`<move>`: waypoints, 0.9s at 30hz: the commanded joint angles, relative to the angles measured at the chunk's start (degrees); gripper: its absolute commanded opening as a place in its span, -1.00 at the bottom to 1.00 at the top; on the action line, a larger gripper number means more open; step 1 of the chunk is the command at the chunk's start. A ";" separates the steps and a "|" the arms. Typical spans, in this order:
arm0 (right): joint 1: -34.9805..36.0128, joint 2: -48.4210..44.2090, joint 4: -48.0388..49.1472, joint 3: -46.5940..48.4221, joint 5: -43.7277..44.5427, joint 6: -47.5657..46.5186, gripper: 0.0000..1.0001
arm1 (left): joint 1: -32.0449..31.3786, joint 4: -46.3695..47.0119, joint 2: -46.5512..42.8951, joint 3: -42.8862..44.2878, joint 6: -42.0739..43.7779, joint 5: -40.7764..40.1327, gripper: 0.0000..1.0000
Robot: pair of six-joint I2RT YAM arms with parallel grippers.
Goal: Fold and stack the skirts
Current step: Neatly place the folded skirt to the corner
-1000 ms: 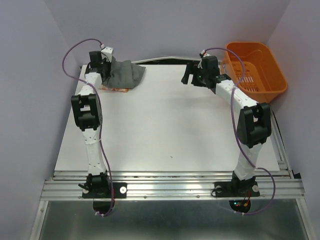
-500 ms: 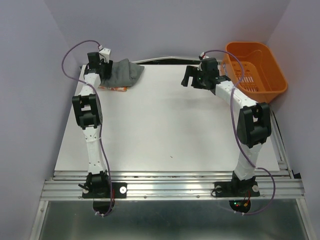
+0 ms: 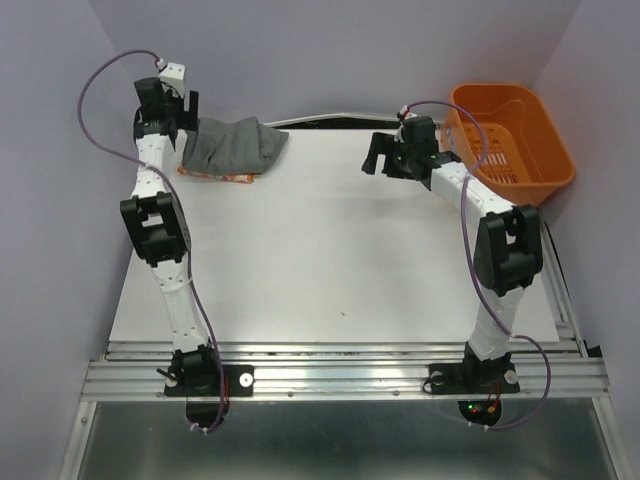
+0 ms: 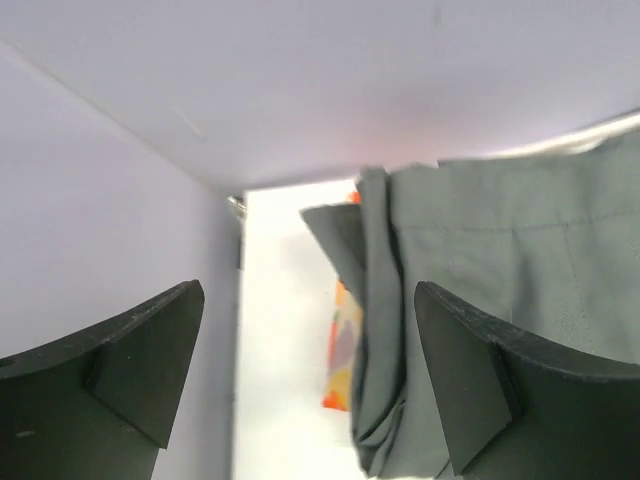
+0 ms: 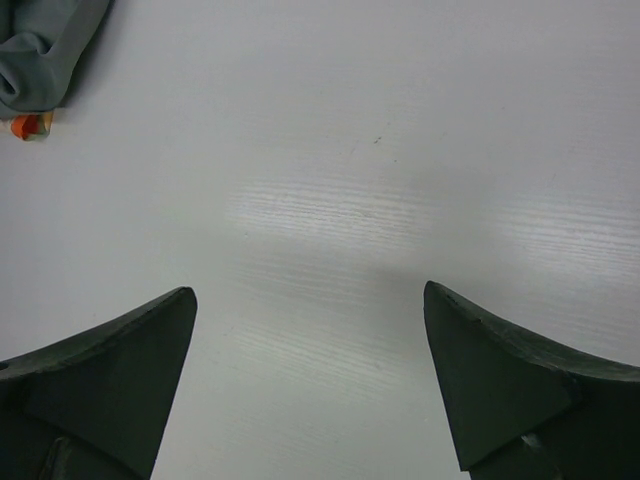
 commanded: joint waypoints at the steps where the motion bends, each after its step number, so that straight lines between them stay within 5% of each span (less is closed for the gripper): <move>1: -0.27 -3.64 0.89 -0.95 -0.67 -1.03 1.00 | 0.57 1.22 -10.77 1.74 1.24 2.15 0.97; 6: -0.27 -3.55 0.98 -1.39 -1.72 -1.38 1.00 | 1.54 5.95 -17.63 -10.28 -8.12 11.72 0.79; 13: -0.27 -3.38 0.98 -1.91 -2.34 -1.38 1.00 | 1.72 6.40 -13.16 -9.25 -25.02 25.62 0.35; 21: -0.27 -1.80 0.89 -1.83 -1.99 -1.64 1.00 | 2.07 10.09 -3.67 -6.18 -32.33 23.09 0.12; 27: -0.27 0.05 0.36 -0.95 -1.99 -1.38 1.00 | 2.59 11.06 1.26 -3.54 -33.74 13.34 0.03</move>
